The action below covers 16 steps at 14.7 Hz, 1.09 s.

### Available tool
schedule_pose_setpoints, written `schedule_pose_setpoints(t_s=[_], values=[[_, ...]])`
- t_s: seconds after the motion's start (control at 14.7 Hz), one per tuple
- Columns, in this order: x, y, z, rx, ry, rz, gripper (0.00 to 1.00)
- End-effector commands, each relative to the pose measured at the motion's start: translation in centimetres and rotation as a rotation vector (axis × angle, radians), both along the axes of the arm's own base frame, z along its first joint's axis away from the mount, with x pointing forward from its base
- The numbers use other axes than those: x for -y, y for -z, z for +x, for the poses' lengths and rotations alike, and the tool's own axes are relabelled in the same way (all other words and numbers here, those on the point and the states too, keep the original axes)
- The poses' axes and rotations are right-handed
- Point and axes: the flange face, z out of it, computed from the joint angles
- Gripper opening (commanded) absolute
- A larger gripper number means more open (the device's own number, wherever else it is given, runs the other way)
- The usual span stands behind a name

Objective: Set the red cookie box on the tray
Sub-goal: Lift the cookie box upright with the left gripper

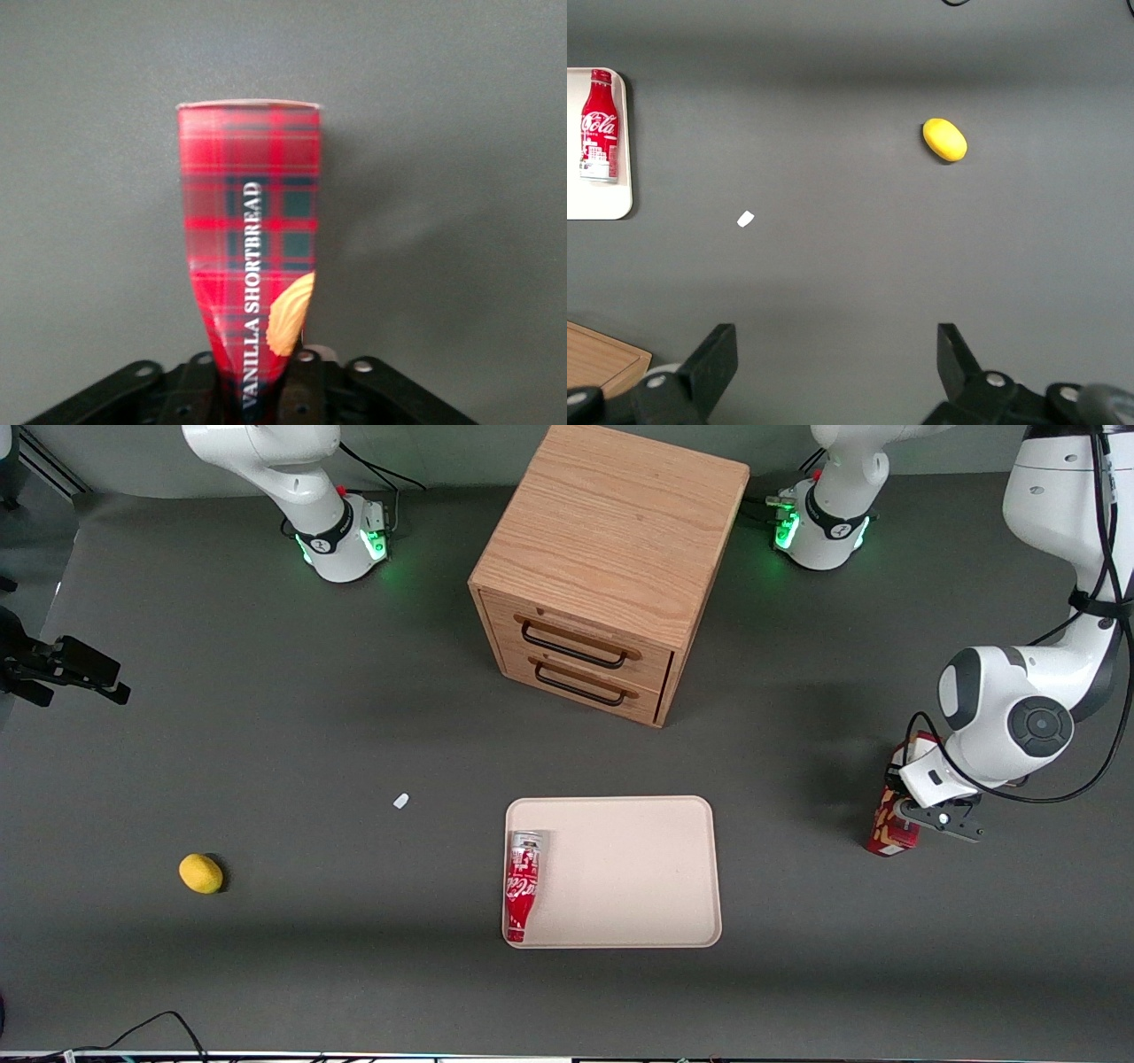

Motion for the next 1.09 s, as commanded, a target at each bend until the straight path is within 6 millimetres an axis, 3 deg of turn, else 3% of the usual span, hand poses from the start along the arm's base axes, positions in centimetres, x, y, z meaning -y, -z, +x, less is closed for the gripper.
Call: schedule_pose_setpoints(t_s=[0.0, 0.2, 0.34, 0.75, 1.02], values=[[0.3, -0.4, 0.1, 0.004, 0.013, 0.005, 0.00], [0.2, -1.6, 0.5, 0.019, 0.008, 0.009, 0.00], [-0.1, -4.1, 1.3, 0.010, -0.001, 0.021, 0.00], [-0.3, -16.4, 3.7, 0.006, -0.070, 0.036, 0.00], [3.0, -24.8, 5.0, -0.050, -0.185, -0.032, 0.00]])
